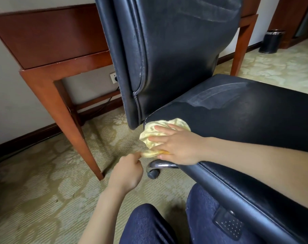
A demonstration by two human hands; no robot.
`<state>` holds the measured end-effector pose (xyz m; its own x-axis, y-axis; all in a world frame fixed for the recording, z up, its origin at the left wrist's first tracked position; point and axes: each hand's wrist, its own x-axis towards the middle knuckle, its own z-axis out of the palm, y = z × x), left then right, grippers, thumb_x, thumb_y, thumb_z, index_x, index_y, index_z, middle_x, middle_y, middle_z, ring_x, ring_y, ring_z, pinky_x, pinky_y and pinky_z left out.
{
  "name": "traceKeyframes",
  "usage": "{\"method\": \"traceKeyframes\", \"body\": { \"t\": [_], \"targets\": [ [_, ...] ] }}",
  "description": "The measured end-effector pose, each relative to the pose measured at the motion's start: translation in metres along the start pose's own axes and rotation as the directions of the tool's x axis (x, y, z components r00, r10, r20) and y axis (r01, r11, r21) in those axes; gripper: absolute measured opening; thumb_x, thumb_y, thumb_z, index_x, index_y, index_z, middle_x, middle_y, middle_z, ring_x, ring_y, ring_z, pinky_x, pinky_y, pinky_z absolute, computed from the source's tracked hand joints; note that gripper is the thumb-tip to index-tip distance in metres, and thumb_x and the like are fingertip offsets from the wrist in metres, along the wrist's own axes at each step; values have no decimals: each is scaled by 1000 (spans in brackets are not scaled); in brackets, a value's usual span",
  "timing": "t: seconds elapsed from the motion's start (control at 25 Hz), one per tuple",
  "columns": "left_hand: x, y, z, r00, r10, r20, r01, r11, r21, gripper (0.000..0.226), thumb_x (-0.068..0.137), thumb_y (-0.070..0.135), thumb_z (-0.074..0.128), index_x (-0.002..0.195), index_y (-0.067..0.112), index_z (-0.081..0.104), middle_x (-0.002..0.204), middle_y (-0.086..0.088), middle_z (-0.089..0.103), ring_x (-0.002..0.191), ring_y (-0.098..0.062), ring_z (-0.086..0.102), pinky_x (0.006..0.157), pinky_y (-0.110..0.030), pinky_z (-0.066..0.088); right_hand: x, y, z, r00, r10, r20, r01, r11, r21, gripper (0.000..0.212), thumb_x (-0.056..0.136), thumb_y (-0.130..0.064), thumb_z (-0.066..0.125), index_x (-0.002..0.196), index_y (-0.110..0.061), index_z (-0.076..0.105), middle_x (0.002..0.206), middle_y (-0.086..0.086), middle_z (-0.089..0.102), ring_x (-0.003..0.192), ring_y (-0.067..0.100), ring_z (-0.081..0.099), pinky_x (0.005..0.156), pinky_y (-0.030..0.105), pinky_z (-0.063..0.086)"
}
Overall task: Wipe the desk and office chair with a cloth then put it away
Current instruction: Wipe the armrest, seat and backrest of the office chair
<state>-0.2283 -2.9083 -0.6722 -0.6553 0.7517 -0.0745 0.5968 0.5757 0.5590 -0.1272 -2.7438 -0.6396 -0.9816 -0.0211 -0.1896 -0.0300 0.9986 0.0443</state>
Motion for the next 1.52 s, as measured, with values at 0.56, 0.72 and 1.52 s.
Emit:
{"method": "traceKeyframes", "body": {
  "t": [0.56, 0.72, 1.52],
  "targets": [
    [10, 12, 2, 997, 24, -73, -17, 996, 88, 59, 90, 3, 34, 146, 21, 33, 150, -5, 38, 132, -31, 41, 100, -39, 40, -72, 9, -6, 879, -429, 210, 475, 832, -286, 31, 99, -47, 38, 108, -41, 68, 129, -22, 54, 132, 5, 34, 116, 29, 14],
    [-9, -6, 13, 999, 27, -34, -21, 985, 174, 61, 87, 3, 31, 144, 24, 35, 149, 1, 40, 125, -29, 47, 100, -42, 41, 6, 19, -21, 943, -324, 73, 332, 909, -254, 33, 97, -44, 42, 123, -35, 61, 139, -16, 48, 140, 11, 23, 116, 33, 13],
    [44, 62, 24, 973, 232, -9, -228, 963, 141, 56, 102, 42, 25, 152, 23, 9, 160, 2, -5, 146, -20, -10, 118, -43, 4, -123, 18, 32, 920, -375, -118, 370, 927, -60, 26, 84, -40, 53, 108, -43, 63, 133, -20, 50, 145, 15, 16, 115, 58, 10]
  ]
}}
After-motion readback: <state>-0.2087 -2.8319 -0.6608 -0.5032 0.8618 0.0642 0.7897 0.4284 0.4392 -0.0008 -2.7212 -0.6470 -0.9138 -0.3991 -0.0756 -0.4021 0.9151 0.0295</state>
